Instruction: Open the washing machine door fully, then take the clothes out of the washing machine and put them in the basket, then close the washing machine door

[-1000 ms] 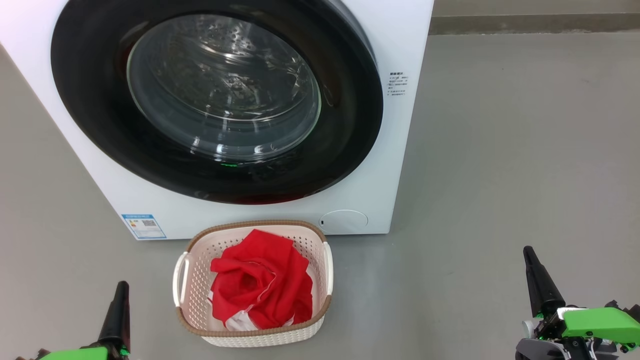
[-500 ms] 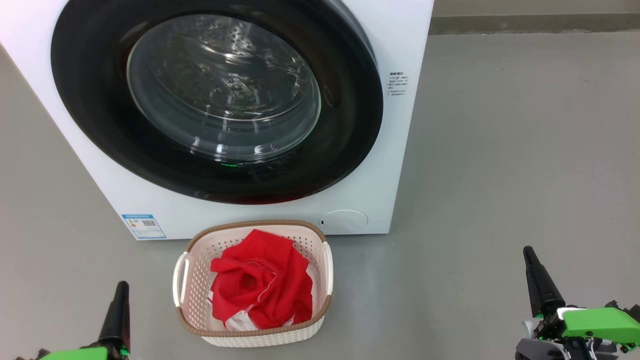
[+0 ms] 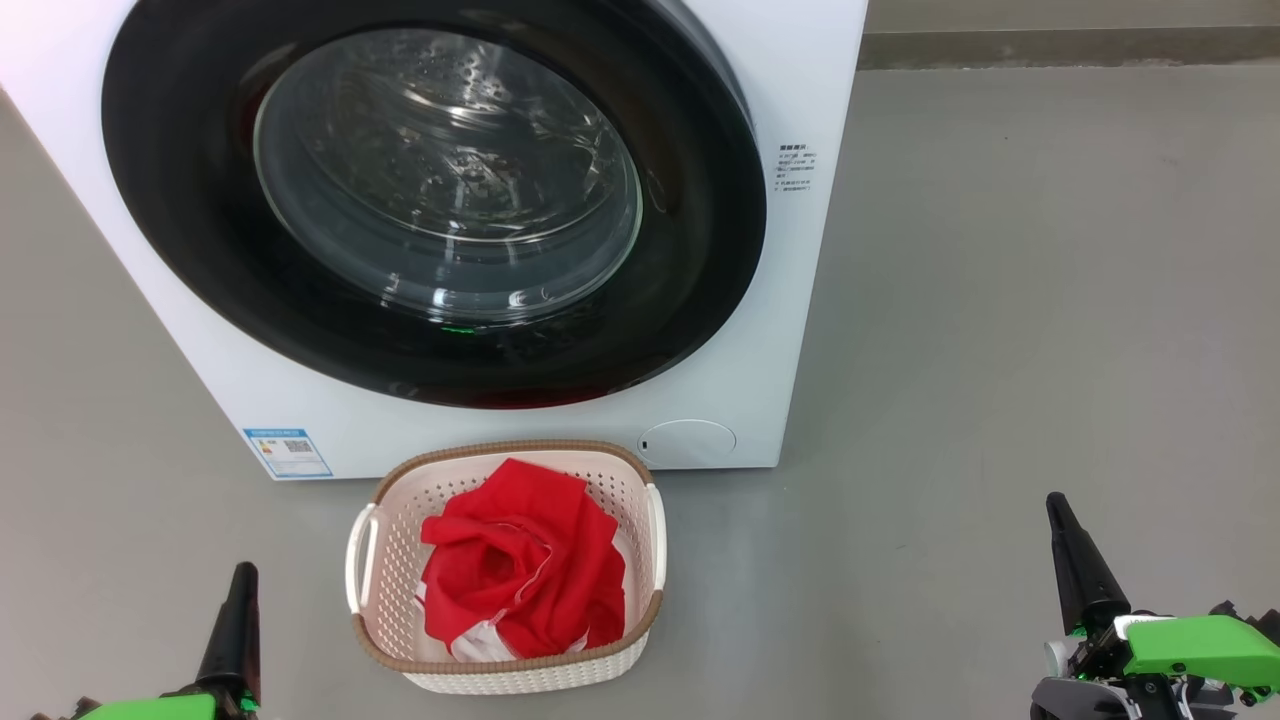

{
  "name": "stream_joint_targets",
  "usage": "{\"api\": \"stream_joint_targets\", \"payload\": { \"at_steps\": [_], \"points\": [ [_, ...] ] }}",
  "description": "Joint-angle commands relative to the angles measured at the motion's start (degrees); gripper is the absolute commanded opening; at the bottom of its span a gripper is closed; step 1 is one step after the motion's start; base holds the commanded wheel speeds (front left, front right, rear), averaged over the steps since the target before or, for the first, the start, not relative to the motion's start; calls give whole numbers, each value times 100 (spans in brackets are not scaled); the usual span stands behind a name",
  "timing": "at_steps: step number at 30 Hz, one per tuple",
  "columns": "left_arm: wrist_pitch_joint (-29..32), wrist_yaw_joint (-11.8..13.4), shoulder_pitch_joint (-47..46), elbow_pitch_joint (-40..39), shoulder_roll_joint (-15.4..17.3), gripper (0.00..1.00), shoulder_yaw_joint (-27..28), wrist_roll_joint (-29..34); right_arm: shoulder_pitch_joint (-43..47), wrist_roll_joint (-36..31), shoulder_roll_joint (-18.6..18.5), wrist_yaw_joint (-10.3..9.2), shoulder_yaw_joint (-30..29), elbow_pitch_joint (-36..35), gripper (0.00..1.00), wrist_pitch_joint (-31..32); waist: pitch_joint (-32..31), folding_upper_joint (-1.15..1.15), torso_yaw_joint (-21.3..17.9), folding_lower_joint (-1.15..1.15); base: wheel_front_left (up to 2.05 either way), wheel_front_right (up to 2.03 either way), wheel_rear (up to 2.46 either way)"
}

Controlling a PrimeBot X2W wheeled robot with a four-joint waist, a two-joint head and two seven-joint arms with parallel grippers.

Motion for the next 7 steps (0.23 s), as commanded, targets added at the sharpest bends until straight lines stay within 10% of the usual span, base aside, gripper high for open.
{"api": "stream_joint_targets", "payload": {
  "at_steps": [1,7],
  "points": [
    [20,-19,-220,-114,88,0,179,-19,-56,5,-5,-5,128,-145,0,45,0,0,0,0,0,0,0],
    [19,-19,-220,-114,88,0,179,-20,-56,5,-5,-5,127,-145,0,45,0,0,0,0,0,0,0]
  ]
}}
